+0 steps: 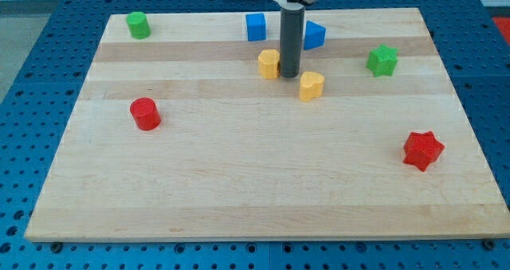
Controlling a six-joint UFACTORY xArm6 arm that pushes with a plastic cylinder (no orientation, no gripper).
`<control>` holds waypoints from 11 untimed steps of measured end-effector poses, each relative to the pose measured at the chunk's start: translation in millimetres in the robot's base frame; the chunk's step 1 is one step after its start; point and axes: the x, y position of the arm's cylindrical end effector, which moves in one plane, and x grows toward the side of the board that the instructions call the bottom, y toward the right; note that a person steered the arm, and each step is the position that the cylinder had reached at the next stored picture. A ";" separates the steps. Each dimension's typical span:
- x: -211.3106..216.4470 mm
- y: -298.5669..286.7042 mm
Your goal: Nudge the blue triangle up a bit
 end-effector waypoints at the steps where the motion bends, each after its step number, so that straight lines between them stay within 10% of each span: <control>1: -2.9 9.8; 11: -101.3 64.7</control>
